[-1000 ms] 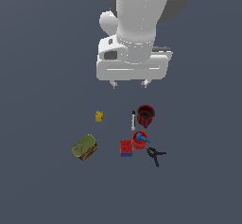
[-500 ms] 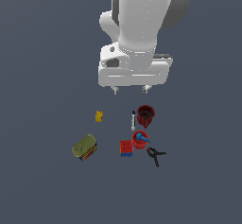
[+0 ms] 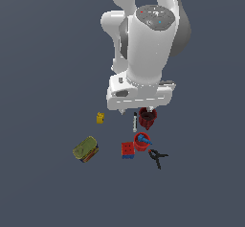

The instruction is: Pick up a designated object from a clutter of objects.

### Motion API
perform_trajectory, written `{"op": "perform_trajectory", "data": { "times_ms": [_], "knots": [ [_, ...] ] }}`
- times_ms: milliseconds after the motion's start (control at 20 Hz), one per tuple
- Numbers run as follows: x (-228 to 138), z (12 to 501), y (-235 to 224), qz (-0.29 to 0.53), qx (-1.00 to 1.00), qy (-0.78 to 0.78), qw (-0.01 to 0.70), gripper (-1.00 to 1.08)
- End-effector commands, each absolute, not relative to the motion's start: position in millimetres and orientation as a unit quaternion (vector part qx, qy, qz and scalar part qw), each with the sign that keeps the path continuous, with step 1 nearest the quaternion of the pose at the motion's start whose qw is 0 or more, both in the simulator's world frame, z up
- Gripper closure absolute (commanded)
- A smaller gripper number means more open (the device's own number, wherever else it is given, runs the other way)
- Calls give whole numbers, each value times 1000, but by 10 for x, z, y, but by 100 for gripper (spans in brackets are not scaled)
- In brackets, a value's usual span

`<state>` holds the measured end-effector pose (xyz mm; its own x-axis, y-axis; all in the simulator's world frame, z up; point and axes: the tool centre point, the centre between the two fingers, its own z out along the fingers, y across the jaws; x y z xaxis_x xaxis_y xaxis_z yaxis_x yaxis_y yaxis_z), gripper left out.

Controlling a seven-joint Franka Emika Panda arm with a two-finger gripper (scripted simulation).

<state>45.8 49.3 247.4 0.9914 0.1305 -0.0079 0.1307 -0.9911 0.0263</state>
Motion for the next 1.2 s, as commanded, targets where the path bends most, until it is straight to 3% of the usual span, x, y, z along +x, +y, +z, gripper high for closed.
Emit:
{"op": "perform_trajectory", "data": {
  "times_ms": [0,600,1150],
  "knots": [
    [548,2227,559,-3,997,74,12,-92],
    [778,1213,825,-1,995,105,3,-92],
    [794,981,883,-1,994,111,0,-92]
  ]
}}
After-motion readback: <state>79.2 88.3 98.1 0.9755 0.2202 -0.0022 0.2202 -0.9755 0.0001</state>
